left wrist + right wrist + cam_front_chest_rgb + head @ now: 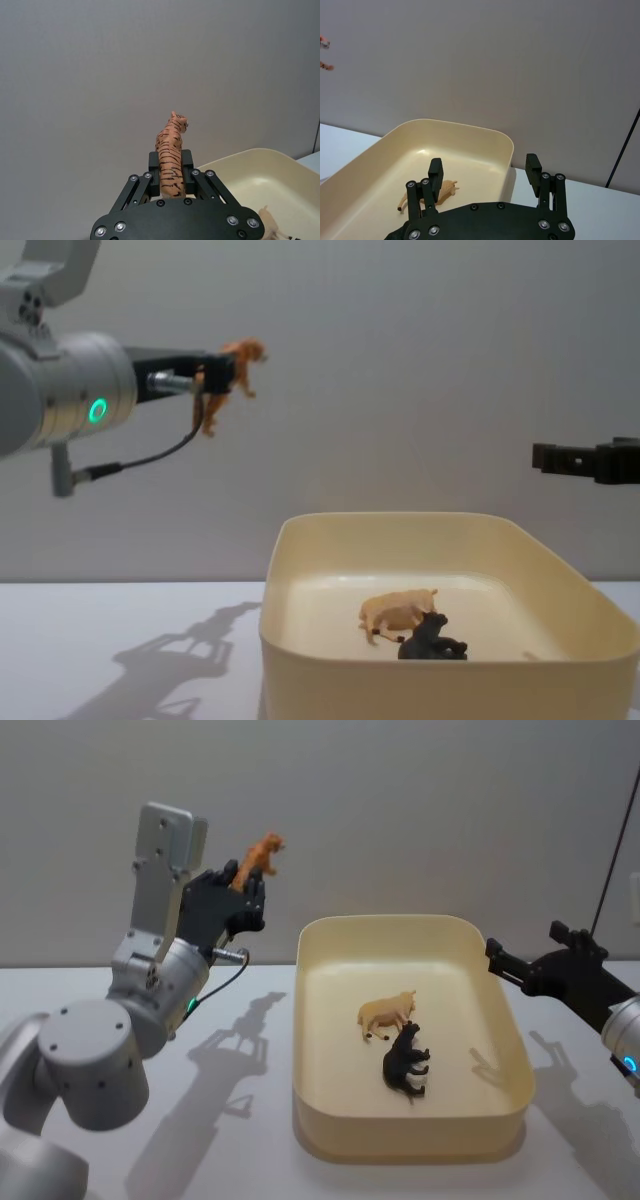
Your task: Pick up the toy alternately with two hands and place it into the central storage box.
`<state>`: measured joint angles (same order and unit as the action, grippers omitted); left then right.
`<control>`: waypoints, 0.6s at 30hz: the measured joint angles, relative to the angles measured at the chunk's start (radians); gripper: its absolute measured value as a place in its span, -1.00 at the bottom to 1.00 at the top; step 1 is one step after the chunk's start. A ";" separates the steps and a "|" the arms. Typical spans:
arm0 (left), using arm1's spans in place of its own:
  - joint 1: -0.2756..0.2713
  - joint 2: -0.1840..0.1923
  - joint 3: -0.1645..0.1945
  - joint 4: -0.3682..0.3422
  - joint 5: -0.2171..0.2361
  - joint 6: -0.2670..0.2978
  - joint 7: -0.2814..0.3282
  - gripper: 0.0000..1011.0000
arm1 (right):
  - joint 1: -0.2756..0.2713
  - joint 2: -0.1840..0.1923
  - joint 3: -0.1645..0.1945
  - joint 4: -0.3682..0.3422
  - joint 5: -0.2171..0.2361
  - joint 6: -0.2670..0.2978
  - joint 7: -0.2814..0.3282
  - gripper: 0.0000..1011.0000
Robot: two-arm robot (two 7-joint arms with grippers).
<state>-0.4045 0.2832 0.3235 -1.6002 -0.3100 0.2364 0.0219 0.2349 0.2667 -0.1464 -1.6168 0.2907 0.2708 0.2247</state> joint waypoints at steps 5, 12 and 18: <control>-0.043 -0.013 -0.004 0.029 0.002 0.005 -0.082 -0.54 | 0.000 0.000 0.000 0.000 0.000 0.000 0.000 0.98; -0.099 -0.028 -0.007 0.078 0.000 0.031 -0.206 -0.54 | 0.000 0.000 0.000 0.000 0.000 0.000 0.000 0.98; -0.134 -0.035 -0.008 0.114 -0.004 0.063 -0.303 -0.54 | 0.000 0.000 0.000 0.000 0.000 0.000 0.000 0.98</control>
<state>-0.5385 0.2480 0.3158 -1.4861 -0.3142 0.2996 -0.2806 0.2349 0.2667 -0.1464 -1.6168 0.2908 0.2709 0.2247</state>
